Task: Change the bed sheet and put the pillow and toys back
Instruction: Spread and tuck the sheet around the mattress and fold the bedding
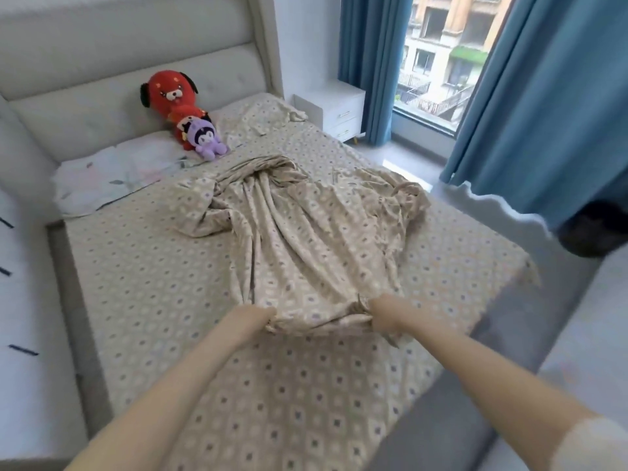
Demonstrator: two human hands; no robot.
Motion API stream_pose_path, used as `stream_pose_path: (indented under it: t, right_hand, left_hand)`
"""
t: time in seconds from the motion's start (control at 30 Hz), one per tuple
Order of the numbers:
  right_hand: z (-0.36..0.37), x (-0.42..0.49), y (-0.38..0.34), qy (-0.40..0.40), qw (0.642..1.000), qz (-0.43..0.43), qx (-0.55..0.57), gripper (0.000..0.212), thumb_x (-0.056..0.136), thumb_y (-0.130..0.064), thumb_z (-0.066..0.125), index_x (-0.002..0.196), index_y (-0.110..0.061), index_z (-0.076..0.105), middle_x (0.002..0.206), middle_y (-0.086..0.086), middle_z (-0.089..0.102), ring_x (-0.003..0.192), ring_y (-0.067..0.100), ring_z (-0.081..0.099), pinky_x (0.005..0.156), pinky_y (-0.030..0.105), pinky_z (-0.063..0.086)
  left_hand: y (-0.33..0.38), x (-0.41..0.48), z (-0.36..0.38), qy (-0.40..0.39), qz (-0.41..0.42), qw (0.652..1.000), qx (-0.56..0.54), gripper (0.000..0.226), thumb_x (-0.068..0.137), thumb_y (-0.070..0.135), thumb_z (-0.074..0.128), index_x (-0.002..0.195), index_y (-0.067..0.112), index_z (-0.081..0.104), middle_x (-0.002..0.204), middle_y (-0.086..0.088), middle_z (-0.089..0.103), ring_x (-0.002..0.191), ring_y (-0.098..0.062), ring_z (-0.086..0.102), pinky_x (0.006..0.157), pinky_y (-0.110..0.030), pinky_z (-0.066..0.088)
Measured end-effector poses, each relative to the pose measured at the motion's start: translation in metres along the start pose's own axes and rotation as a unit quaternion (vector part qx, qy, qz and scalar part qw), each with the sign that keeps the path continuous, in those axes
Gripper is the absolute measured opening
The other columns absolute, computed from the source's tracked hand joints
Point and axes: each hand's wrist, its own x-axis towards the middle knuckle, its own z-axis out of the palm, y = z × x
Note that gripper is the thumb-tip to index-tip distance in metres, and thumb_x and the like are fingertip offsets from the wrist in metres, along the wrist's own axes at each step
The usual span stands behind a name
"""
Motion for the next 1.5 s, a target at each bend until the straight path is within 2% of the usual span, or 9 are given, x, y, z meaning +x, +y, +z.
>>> stream_pose_path:
  t: [0.1,0.2,0.4,0.5,0.6,0.77,0.9,1.4,1.5]
  right_hand:
    - [0.017,-0.006,-0.015,-0.010,0.999,0.025,0.024,0.017,0.084,-0.014,0.047,0.068,-0.017,0.042,0.068,0.001,0.049,0.055,0.015,0.045,0.045,0.025,0.034]
    - [0.030,-0.013,-0.030,-0.013,0.998,0.032,0.058,0.010,0.085,-0.026,0.050,0.086,-0.016,0.046,0.089,0.003,0.061,0.069,0.019,0.052,0.058,0.028,0.042]
    - [0.077,-0.051,-0.108,0.012,0.990,0.062,0.127,0.051,0.083,-0.049,0.055,0.127,-0.022,0.048,0.117,0.007,0.063,0.096,0.025,0.060,0.084,0.037,0.051]
    - [0.100,-0.087,-0.160,0.001,0.983,0.052,0.179,0.064,0.079,-0.063,0.057,0.132,-0.028,0.050,0.128,0.000,0.059,0.110,0.025,0.057,0.093,0.037,0.048]
    - [0.118,-0.126,-0.211,-0.035,0.975,0.089,0.200,0.080,0.062,-0.078,0.059,0.120,-0.023,0.059,0.113,0.000,0.063,0.101,0.023,0.061,0.086,0.035,0.052]
    - [0.148,-0.149,-0.254,-0.015,0.983,0.137,0.118,0.024,0.079,-0.027,0.061,0.096,-0.010,0.063,0.100,0.008,0.066,0.087,0.025,0.065,0.062,0.029,0.049]
    - [0.162,-0.161,-0.266,0.034,0.989,0.129,0.069,0.006,0.079,-0.019,0.058,0.082,-0.014,0.058,0.086,0.007,0.062,0.079,0.025,0.062,0.062,0.029,0.043]
    - [0.230,-0.215,-0.330,0.078,0.976,0.204,0.007,0.045,0.087,-0.012,0.053,0.132,-0.013,0.047,0.119,0.009,0.062,0.109,0.028,0.060,0.088,0.034,0.047]
    - [0.261,-0.232,-0.373,0.054,0.972,0.230,0.005,0.040,0.087,-0.009,0.051,0.126,-0.015,0.051,0.116,0.008,0.064,0.106,0.028,0.061,0.087,0.033,0.045]
  left_hand:
    - [-0.012,-0.010,0.012,-0.034,-0.001,0.999,-0.015,0.045,0.095,0.018,0.047,0.138,0.016,0.035,0.124,-0.017,0.058,0.113,-0.032,0.057,0.085,-0.036,0.044]
    - [-0.019,-0.023,0.025,-0.049,0.016,0.997,-0.051,0.060,0.088,0.037,0.063,0.136,0.015,0.035,0.119,-0.015,0.060,0.110,-0.031,0.057,0.081,-0.035,0.044]
    - [-0.047,-0.075,0.078,-0.008,0.033,0.999,-0.023,0.046,0.091,0.006,0.040,0.131,0.025,0.049,0.126,-0.009,0.059,0.116,-0.028,0.057,0.089,-0.035,0.046]
    - [-0.065,-0.108,0.106,0.019,0.040,0.999,0.028,0.038,0.090,0.006,0.046,0.123,0.019,0.057,0.119,-0.009,0.062,0.110,-0.027,0.060,0.085,-0.035,0.048]
    - [-0.080,-0.150,0.129,0.037,0.049,0.996,0.057,0.033,0.088,0.003,0.045,0.115,0.014,0.061,0.110,-0.009,0.065,0.105,-0.028,0.063,0.081,-0.035,0.049]
    - [-0.092,-0.190,0.147,0.041,0.071,0.995,0.057,0.036,0.089,0.003,0.043,0.118,0.013,0.061,0.121,-0.009,0.059,0.113,-0.029,0.058,0.090,-0.038,0.047]
    - [-0.093,-0.208,0.157,0.038,0.110,0.992,0.043,0.039,0.089,-0.003,0.042,0.122,0.009,0.058,0.125,-0.011,0.052,0.115,-0.030,0.054,0.093,-0.038,0.046]
    - [-0.090,-0.263,0.198,-0.024,0.117,0.992,0.027,0.034,0.087,-0.002,0.042,0.115,0.009,0.059,0.113,-0.010,0.062,0.103,-0.027,0.061,0.079,-0.032,0.048]
    - [-0.101,-0.288,0.222,-0.039,0.149,0.987,0.034,0.027,0.089,0.006,0.042,0.111,0.008,0.057,0.112,-0.012,0.061,0.103,-0.028,0.061,0.080,-0.033,0.048]
